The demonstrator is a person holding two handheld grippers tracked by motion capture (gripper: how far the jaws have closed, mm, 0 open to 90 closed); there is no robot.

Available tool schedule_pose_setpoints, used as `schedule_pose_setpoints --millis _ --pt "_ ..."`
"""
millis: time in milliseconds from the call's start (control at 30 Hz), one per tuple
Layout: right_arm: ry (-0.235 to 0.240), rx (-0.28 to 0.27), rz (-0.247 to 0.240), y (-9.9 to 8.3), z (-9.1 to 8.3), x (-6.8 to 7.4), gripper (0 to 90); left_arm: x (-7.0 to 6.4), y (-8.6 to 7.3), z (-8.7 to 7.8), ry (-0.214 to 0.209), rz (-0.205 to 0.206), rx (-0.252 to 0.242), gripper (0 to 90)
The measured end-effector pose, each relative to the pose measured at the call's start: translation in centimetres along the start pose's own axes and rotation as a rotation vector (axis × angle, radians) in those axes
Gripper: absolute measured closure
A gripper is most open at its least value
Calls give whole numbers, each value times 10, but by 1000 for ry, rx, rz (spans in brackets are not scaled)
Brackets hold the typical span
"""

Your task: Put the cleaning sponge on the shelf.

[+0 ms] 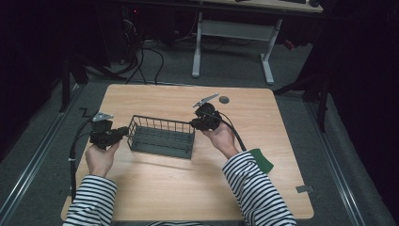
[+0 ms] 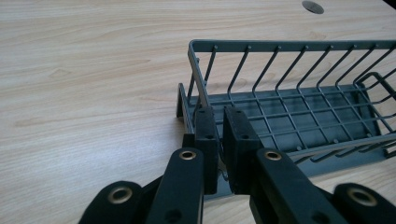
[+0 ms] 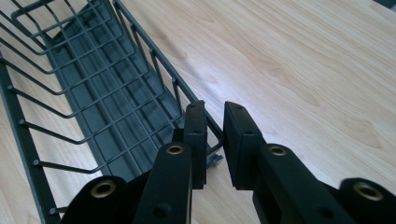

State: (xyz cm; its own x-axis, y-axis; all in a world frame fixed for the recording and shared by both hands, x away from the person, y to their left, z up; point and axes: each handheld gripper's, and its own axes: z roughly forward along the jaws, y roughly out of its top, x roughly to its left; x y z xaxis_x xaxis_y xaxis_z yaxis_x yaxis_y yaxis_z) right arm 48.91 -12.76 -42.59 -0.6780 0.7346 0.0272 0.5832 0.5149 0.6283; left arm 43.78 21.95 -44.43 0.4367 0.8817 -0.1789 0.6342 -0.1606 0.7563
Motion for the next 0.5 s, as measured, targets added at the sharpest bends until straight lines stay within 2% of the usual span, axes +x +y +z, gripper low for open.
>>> schedule_pose_setpoints --millis 167,233,300,333,400,500 --pt "-21 18 21 -6 -8 -13 812 -10 9 13 -22 5 7 853" --pt "-34 13 37 -8 -14 -18 848 -15 13 18 -22 16 15 853" --pt "-45 16 66 -10 -21 -24 867 -19 16 23 -43 7 16 854" --pt "-49 16 65 -12 -22 -28 868 -20 18 26 -54 1 14 854" --pt "-45 18 82 -15 -26 -34 868 -25 20 31 -54 6 13 855" --pt "-68 13 83 -20 -29 -39 867 -32 26 38 -55 17 20 855"
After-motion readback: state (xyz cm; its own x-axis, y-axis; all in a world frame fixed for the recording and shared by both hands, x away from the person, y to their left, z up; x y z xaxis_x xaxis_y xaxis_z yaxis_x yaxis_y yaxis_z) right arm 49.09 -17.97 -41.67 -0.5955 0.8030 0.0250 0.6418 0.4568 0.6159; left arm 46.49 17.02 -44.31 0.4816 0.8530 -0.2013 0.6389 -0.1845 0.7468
